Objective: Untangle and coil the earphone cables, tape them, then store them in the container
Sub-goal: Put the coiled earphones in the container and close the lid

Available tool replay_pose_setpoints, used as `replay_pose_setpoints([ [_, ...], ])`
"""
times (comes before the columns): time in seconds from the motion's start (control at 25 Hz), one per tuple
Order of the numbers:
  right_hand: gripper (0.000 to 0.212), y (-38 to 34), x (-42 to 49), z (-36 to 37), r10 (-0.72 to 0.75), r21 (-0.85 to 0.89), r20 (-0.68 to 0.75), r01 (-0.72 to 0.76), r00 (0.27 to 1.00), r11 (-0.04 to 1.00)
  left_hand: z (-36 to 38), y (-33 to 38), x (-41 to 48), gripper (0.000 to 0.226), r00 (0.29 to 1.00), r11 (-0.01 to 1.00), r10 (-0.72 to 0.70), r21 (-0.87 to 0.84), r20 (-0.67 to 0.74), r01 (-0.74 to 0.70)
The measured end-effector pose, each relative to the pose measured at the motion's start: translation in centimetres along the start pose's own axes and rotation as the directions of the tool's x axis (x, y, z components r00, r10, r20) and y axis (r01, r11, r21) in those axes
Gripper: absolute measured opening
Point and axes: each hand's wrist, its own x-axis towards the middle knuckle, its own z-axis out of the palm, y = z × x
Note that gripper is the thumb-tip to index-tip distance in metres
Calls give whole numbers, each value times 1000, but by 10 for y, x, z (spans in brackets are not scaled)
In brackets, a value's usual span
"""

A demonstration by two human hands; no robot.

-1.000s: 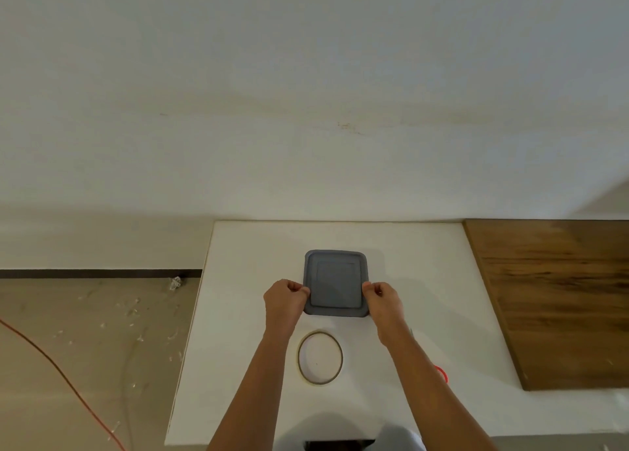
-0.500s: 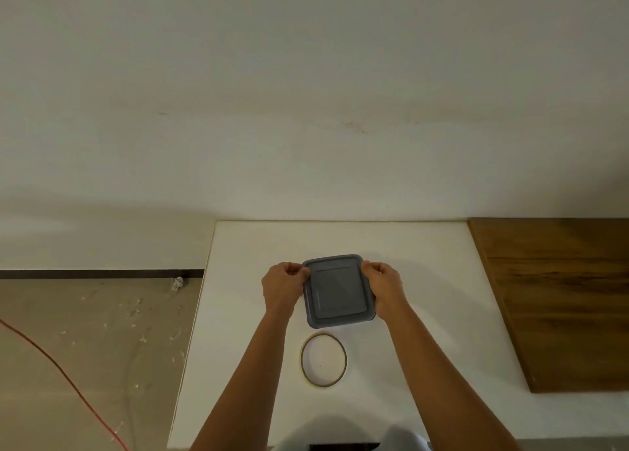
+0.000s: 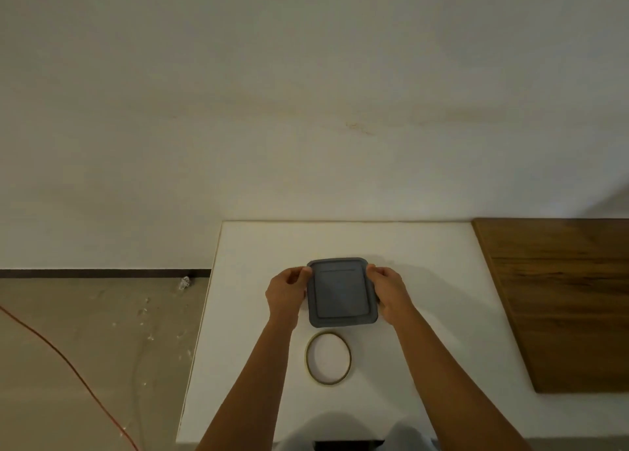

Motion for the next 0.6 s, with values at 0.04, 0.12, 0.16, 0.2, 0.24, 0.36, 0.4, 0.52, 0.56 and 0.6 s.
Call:
replay_pose_setpoints([
  [0.04,37,2,-4,-7,14,29,40,-15,999,999,-5,-7,-4,30,1000,1000,-13,-3,18,13],
  [0.12,31,7,-12,-22,69,42,146,-76,987,996,-16,-22,-10,32,994,997,-80,27,80,78],
  [0.16,24,13,-15,-27,98,-4,201,-100,975,995,-20,-28,-13,31,983,991,-133,40,130,129],
  [0.2,20,19,-18,-30,119,-50,232,-111,965,993,-22,-33,-16,30,969,984,-178,44,171,173],
  [0.24,17,26,-19,-30,120,-66,230,-108,966,992,-23,-37,-17,29,962,980,-201,48,183,195],
  [0.36,9,36,-22,-23,-6,-96,70,12,998,995,-18,-39,-19,19,981,987,-154,72,118,146],
  [0.4,10,36,-23,-21,-41,-150,19,44,999,988,-15,-38,-21,15,987,989,-128,89,93,119],
  [0.52,14,39,-24,-13,-69,-216,-49,57,996,975,-10,-37,-25,13,997,986,-70,156,40,63],
  [0.56,15,39,-24,-11,-68,-227,-66,52,996,973,-10,-37,-26,14,998,983,-62,174,33,55],
  [0.6,16,38,-24,-10,-62,-237,-77,42,995,971,-9,-36,-27,14,998,982,-57,182,33,50],
])
